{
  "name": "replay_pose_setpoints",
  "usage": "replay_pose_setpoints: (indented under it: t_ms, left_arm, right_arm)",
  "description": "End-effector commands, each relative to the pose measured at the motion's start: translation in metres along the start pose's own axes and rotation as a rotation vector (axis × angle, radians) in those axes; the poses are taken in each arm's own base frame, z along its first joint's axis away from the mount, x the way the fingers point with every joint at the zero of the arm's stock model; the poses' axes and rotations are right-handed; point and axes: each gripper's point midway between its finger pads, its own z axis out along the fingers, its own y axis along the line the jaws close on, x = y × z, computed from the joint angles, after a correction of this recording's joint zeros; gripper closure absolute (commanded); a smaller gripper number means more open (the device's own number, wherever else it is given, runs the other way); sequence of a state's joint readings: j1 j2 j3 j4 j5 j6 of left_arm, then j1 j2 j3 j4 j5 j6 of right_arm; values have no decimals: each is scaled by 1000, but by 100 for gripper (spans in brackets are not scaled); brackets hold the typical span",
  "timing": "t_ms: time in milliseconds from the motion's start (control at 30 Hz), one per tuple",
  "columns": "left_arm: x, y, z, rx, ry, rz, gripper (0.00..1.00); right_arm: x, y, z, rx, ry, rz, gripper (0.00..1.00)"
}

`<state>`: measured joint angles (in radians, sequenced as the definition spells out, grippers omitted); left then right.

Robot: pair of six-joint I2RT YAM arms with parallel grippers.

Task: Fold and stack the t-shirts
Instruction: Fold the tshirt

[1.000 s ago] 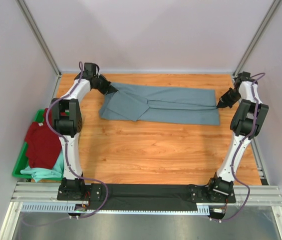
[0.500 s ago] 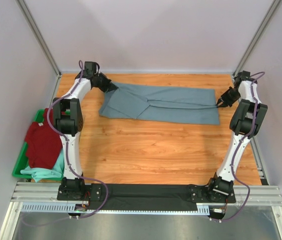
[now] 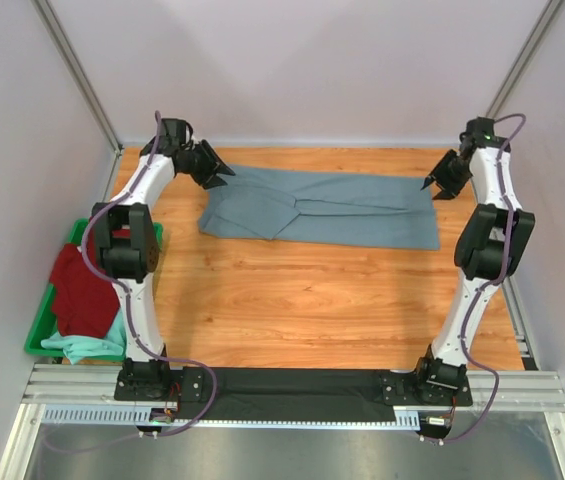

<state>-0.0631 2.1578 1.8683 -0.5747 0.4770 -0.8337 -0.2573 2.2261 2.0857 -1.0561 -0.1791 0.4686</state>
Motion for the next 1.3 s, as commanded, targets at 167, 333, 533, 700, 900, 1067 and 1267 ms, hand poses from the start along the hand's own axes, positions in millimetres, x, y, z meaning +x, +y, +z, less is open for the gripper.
replay_pose_setpoints:
  t_ms: [167, 333, 533, 700, 900, 1067, 1267]
  left_arm:
    - [82, 23, -81, -52, 54, 257, 52]
    - [101, 50, -84, -109, 102, 269, 67]
    - [86, 74, -73, -160, 131, 223, 71]
    - [76, 89, -70, -211, 148, 261, 49]
    - [69, 88, -61, -201, 168, 272, 53]
    - [74, 79, -51, -125, 168, 201, 53]
    - [78, 73, -45, -82, 175, 137, 53]
  right_arm:
    - [130, 129, -13, -179, 17, -312, 61]
    - [196, 186, 9, -316, 60, -360, 87]
    - [236, 217, 32, -371, 127, -398, 92]
    - [260, 234, 42, -448, 225, -373, 71]
    - [280, 245, 53, -517, 306, -301, 57]
    - [289, 253, 64, -532, 345, -234, 57]
    - [286, 258, 76, -516, 333, -207, 57]
